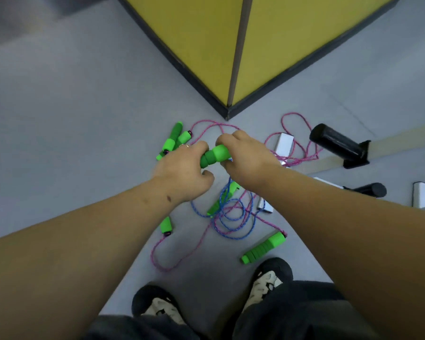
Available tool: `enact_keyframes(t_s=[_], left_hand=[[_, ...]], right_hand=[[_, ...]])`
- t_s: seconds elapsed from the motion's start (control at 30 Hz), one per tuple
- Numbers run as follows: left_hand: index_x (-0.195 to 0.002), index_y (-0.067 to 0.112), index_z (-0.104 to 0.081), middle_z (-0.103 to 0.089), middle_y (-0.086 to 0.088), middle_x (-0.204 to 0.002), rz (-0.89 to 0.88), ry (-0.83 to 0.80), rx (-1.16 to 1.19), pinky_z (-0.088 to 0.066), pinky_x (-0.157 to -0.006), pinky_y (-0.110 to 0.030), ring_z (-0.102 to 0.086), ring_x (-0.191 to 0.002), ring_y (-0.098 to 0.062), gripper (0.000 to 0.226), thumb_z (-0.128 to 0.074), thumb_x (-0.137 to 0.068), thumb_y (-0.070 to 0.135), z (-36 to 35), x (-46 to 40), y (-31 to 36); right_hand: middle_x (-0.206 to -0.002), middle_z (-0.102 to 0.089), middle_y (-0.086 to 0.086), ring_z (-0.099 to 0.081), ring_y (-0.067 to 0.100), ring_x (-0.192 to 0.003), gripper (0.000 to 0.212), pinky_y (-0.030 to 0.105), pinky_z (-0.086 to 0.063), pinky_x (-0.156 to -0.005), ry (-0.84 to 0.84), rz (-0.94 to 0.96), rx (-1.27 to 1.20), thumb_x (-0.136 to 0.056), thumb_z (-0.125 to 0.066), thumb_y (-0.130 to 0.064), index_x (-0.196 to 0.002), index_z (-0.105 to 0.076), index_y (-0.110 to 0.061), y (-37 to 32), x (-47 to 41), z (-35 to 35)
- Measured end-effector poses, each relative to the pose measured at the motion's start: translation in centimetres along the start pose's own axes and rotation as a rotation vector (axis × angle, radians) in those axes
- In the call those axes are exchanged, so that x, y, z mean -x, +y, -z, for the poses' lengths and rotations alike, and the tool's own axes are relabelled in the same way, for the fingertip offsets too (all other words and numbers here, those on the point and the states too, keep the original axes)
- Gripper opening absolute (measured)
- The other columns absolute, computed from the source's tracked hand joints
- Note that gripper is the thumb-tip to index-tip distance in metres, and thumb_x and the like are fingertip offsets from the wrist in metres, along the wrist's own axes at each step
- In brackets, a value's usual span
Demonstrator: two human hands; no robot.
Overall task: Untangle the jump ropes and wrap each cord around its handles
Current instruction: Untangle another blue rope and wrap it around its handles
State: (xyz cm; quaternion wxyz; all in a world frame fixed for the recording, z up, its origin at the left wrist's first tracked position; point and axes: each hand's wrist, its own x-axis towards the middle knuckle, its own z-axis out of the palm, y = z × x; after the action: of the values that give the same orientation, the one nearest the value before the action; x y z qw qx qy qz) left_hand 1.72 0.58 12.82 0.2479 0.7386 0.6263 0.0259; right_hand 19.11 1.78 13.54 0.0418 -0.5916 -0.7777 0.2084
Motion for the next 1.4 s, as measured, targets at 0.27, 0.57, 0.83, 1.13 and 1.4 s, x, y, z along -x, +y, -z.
enact_keyframes(t_s=[0.27, 0.57, 0.83, 1.13, 1.4], left_hand=[[-0.098, 0.03, -0.057, -0.065, 0.0, -0.078, -0.017, 0.061, 0.407, -0.055, -0.064, -0.039, -0.07, -0.071, -0.022, 0.019, -0.062, -0.09, 0.047, 12.5, 9.3, 5.9], [-0.105, 0.017, -0.063, -0.064, 0.0, -0.077, 0.045, 0.084, 1.45, -0.053, -0.053, -0.031, -0.061, -0.061, -0.017, 0.011, -0.052, -0.103, 0.014, 17.2, 13.3, 12.0], [-0.114, 0.018, -0.063, -0.071, -0.006, -0.097, 0.035, 0.35, 1.329, -0.059, -0.066, -0.041, -0.073, -0.082, -0.024, 0.014, -0.064, -0.1, 0.017, 17.1, 9.9, 10.3], [-0.103, 0.015, -0.063, -0.068, -0.003, -0.081, 0.064, 0.284, 1.418, -0.048, -0.059, -0.033, -0.063, -0.067, -0.018, 0.004, -0.064, -0.099, 0.018, 16.6, 9.3, 10.5], [-0.092, 0.03, -0.061, -0.068, -0.005, -0.075, 0.063, 0.415, 0.747, -0.055, -0.062, -0.048, -0.067, -0.07, -0.028, 0.01, -0.063, -0.085, 0.023, 16.9, 9.8, 8.9]], right_hand=[[-0.077, -0.056, -0.006, -0.052, 0.016, -0.067, 0.029, 0.036, -0.043, -0.061, 0.262, -0.067, -0.605, -0.087, -0.057, -0.017, -0.112, -0.051, -0.032, -7.0, 6.9, 12.5], [-0.084, -0.061, 0.007, -0.056, 0.035, -0.082, 0.016, 0.044, -0.049, -0.069, 0.277, -0.046, -0.328, -0.1, -0.035, -0.031, -0.088, -0.043, -0.023, -11.6, 11.1, 17.3], [-0.076, -0.059, 0.001, -0.054, 0.029, -0.074, 0.024, 0.042, -0.046, -0.057, 0.401, 0.118, -0.153, -0.102, -0.036, -0.03, -0.084, -0.05, -0.022, -12.8, 9.1, 18.2], [-0.075, -0.05, -0.001, -0.051, 0.017, -0.074, 0.021, 0.04, -0.047, -0.062, 0.459, 0.085, -0.298, -0.097, -0.047, -0.025, -0.092, -0.068, -0.026, -12.2, 9.2, 17.2], [-0.068, -0.068, -0.013, -0.058, 0.004, -0.06, 0.021, 0.025, -0.048, -0.056, 0.302, 0.011, -0.56, -0.086, -0.06, -0.014, -0.086, -0.077, -0.026, -11.5, 10.1, 18.2]])
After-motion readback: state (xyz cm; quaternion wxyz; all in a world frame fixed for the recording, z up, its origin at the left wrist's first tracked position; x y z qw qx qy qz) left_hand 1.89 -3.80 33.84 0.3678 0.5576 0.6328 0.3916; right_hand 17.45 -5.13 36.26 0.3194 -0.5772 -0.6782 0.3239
